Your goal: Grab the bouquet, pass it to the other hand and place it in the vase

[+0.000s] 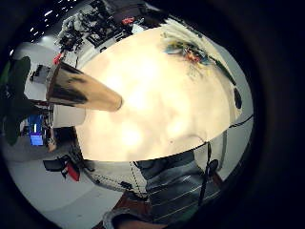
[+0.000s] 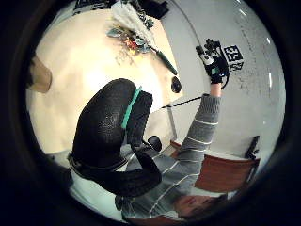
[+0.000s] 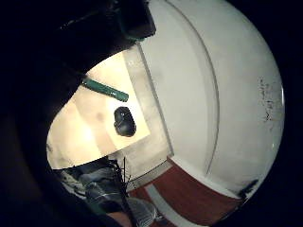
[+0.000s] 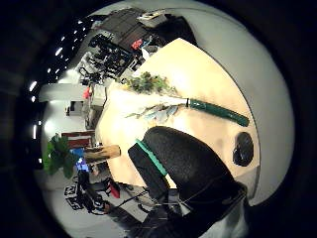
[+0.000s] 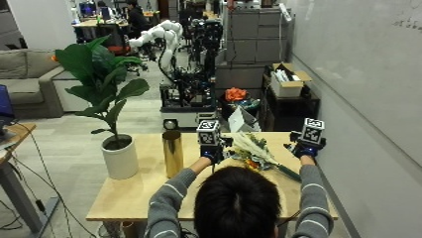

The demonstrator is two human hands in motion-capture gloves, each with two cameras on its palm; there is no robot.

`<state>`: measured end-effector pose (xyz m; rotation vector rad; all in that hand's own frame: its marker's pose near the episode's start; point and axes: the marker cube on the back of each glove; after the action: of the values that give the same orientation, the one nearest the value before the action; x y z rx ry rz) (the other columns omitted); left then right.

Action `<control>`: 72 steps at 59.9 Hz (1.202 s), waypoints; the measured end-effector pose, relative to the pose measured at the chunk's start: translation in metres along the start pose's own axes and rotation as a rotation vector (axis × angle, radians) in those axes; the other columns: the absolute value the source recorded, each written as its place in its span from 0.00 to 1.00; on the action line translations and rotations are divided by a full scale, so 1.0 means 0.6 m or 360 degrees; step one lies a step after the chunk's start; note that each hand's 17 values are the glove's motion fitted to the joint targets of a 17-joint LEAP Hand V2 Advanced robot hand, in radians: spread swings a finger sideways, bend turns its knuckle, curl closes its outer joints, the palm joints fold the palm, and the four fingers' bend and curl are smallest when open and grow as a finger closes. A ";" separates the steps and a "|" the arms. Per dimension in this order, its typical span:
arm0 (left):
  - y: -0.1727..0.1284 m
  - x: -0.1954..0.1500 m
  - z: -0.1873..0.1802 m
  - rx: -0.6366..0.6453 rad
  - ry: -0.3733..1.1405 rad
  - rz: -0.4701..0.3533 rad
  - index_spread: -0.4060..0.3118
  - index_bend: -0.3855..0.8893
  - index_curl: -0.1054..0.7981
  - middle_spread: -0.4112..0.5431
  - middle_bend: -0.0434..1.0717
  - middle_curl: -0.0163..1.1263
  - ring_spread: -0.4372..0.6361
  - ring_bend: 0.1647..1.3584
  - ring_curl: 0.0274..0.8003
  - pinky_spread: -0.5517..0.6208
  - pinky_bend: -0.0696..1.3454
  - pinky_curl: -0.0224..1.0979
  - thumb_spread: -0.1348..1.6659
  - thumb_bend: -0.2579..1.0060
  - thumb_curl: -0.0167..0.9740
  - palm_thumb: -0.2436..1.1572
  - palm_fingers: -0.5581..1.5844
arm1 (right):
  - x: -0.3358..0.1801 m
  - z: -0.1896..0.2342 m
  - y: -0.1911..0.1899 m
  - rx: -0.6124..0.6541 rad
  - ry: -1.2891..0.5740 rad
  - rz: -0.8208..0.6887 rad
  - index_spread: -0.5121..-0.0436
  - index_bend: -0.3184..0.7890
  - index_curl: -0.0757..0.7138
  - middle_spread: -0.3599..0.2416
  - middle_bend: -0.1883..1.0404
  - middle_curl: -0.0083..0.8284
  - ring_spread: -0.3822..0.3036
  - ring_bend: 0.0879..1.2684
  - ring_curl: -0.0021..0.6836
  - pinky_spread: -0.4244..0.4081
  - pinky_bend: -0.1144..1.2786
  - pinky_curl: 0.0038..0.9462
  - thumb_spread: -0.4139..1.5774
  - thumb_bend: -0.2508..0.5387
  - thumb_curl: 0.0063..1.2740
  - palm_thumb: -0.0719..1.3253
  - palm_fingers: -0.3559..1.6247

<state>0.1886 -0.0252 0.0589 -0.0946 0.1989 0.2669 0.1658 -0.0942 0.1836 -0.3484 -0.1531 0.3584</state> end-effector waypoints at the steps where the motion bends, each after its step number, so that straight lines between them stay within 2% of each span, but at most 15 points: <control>1: -0.005 -0.002 0.003 0.0004 0.0000 -0.0001 0.58 0.40 0.40 0.65 0.20 0.33 0.69 0.34 0.37 0.79 0.34 0.34 0.71 0.19 0.31 0.33 0.34 | 0.002 0.002 -0.004 0.0090 0.0008 -0.0004 0.38 0.36 0.24 0.78 0.32 0.43 0.84 0.42 0.46 0.91 0.63 0.40 0.75 0.29 0.18 0.23 0.24; 3: -0.015 -0.006 0.012 -0.0031 0.0016 -0.0002 0.58 0.40 0.40 0.65 0.20 0.33 0.69 0.35 0.37 0.79 0.34 0.34 0.71 0.19 0.31 0.33 0.34 | 0.007 0.002 0.011 0.0179 0.0021 0.0021 0.38 0.36 0.23 0.78 0.32 0.43 0.84 0.42 0.46 0.91 0.63 0.40 0.75 0.29 0.18 0.23 0.24; 6: -0.017 -0.009 0.016 -0.0071 0.0019 -0.0043 0.58 0.41 0.40 0.66 0.20 0.33 0.70 0.35 0.37 0.80 0.34 0.34 0.71 0.19 0.31 0.33 0.34 | 0.013 0.008 0.041 0.0129 0.0022 0.0114 0.38 0.36 0.23 0.78 0.32 0.43 0.84 0.43 0.46 0.91 0.64 0.40 0.74 0.28 0.19 0.23 0.24; 9: 0.003 -0.003 0.002 -0.0076 0.0007 -0.0096 0.58 0.41 0.40 0.66 0.20 0.32 0.70 0.35 0.37 0.80 0.34 0.34 0.71 0.19 0.31 0.33 0.34 | 0.016 0.018 0.027 0.0192 0.0022 0.0091 0.38 0.36 0.23 0.78 0.32 0.43 0.84 0.43 0.46 0.91 0.64 0.40 0.74 0.29 0.19 0.23 0.24; 13: -0.023 -0.011 0.019 -0.0082 0.0048 -0.0046 0.58 0.41 0.40 0.67 0.20 0.32 0.71 0.36 0.37 0.80 0.35 0.34 0.71 0.19 0.31 0.33 0.34 | 0.020 0.036 0.010 0.0214 0.0038 0.0050 0.38 0.36 0.22 0.78 0.33 0.44 0.84 0.44 0.46 0.91 0.65 0.40 0.74 0.29 0.19 0.23 0.24; 19: -0.027 -0.013 0.010 -0.0015 0.0022 -0.0052 0.58 0.41 0.40 0.67 0.21 0.32 0.71 0.36 0.36 0.80 0.35 0.34 0.71 0.19 0.31 0.33 0.33 | 0.033 0.073 0.014 0.0012 0.0071 0.0165 0.38 0.35 0.22 0.77 0.34 0.44 0.83 0.45 0.46 0.90 0.66 0.40 0.73 0.28 0.20 0.22 0.24; 23: -0.027 -0.011 0.006 -0.0028 0.0037 -0.0043 0.58 0.41 0.40 0.67 0.21 0.32 0.71 0.36 0.36 0.80 0.35 0.34 0.71 0.19 0.31 0.33 0.33 | 0.034 0.091 0.007 -0.0010 0.0066 0.0108 0.38 0.35 0.21 0.76 0.35 0.44 0.83 0.46 0.47 0.90 0.66 0.40 0.73 0.29 0.20 0.22 0.25; 27: -0.032 -0.016 0.009 -0.0045 0.0025 -0.0063 0.58 0.41 0.40 0.68 0.21 0.32 0.71 0.36 0.36 0.80 0.35 0.34 0.71 0.19 0.31 0.33 0.33 | 0.049 0.110 0.010 -0.0131 0.0100 0.0265 0.38 0.35 0.21 0.75 0.35 0.44 0.82 0.46 0.47 0.90 0.66 0.39 0.73 0.29 0.20 0.23 0.24; 33: -0.027 -0.017 0.006 -0.0062 0.0013 -0.0075 0.58 0.40 0.40 0.68 0.20 0.32 0.71 0.37 0.36 0.80 0.35 0.34 0.71 0.19 0.31 0.33 0.33 | 0.047 0.123 -0.045 0.0128 0.0037 -0.0014 0.38 0.36 0.21 0.74 0.36 0.45 0.81 0.47 0.46 0.90 0.66 0.39 0.73 0.29 0.21 0.24 0.24; 40: -0.022 -0.014 0.003 -0.0056 0.0026 -0.0063 0.59 0.39 0.39 0.69 0.21 0.32 0.71 0.38 0.36 0.80 0.37 0.34 0.71 0.19 0.31 0.33 0.32 | 0.060 0.146 -0.060 0.0118 0.0000 0.0007 0.37 0.36 0.21 0.72 0.37 0.45 0.81 0.47 0.46 0.90 0.67 0.39 0.73 0.29 0.21 0.25 0.24; 49: -0.001 -0.021 -0.008 -0.0063 -0.0027 -0.0175 0.59 0.40 0.38 0.70 0.21 0.32 0.72 0.39 0.36 0.80 0.38 0.34 0.71 0.19 0.31 0.33 0.32 | 0.067 0.177 -0.070 0.0080 -0.0039 0.0042 0.36 0.36 0.21 0.68 0.38 0.45 0.79 0.47 0.46 0.89 0.66 0.38 0.73 0.29 0.21 0.26 0.24; 54: -0.038 -0.031 0.023 -0.0087 0.0065 -0.0101 0.59 0.40 0.38 0.70 0.21 0.32 0.72 0.39 0.36 0.80 0.38 0.34 0.71 0.19 0.31 0.33 0.32 | 0.060 0.192 -0.084 0.0116 -0.0070 -0.0027 0.35 0.37 0.22 0.67 0.39 0.45 0.78 0.45 0.45 0.88 0.65 0.38 0.73 0.29 0.21 0.27 0.24; 60: 0.008 -0.014 -0.007 -0.0146 0.0098 -0.0103 0.59 0.40 0.38 0.71 0.21 0.33 0.73 0.39 0.35 0.80 0.38 0.34 0.71 0.19 0.31 0.33 0.31 | 0.057 0.211 -0.086 0.0076 -0.0024 -0.0008 0.34 0.38 0.23 0.65 0.39 0.45 0.77 0.45 0.45 0.87 0.63 0.37 0.73 0.29 0.22 0.28 0.24; 65: -0.037 -0.036 0.027 -0.0109 0.0054 -0.0099 0.59 0.40 0.38 0.71 0.21 0.33 0.73 0.39 0.35 0.80 0.38 0.34 0.71 0.19 0.31 0.33 0.31 | 0.052 0.223 -0.091 0.0094 0.0033 0.0014 0.32 0.40 0.24 0.62 0.39 0.45 0.75 0.45 0.45 0.85 0.60 0.36 0.73 0.30 0.22 0.29 0.25; 72: -0.001 -0.020 -0.001 -0.0123 0.0078 -0.0119 0.59 0.40 0.38 0.72 0.21 0.33 0.73 0.39 0.35 0.80 0.38 0.33 0.71 0.19 0.31 0.33 0.31 | 0.049 0.240 -0.099 0.0095 0.0142 0.0050 0.32 0.41 0.28 0.59 0.38 0.44 0.73 0.42 0.44 0.82 0.57 0.35 0.73 0.30 0.22 0.32 0.26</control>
<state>0.1773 -0.0289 0.0608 -0.1848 0.2331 0.1982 0.1821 -0.0913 0.3415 -0.3078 -0.0496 0.3773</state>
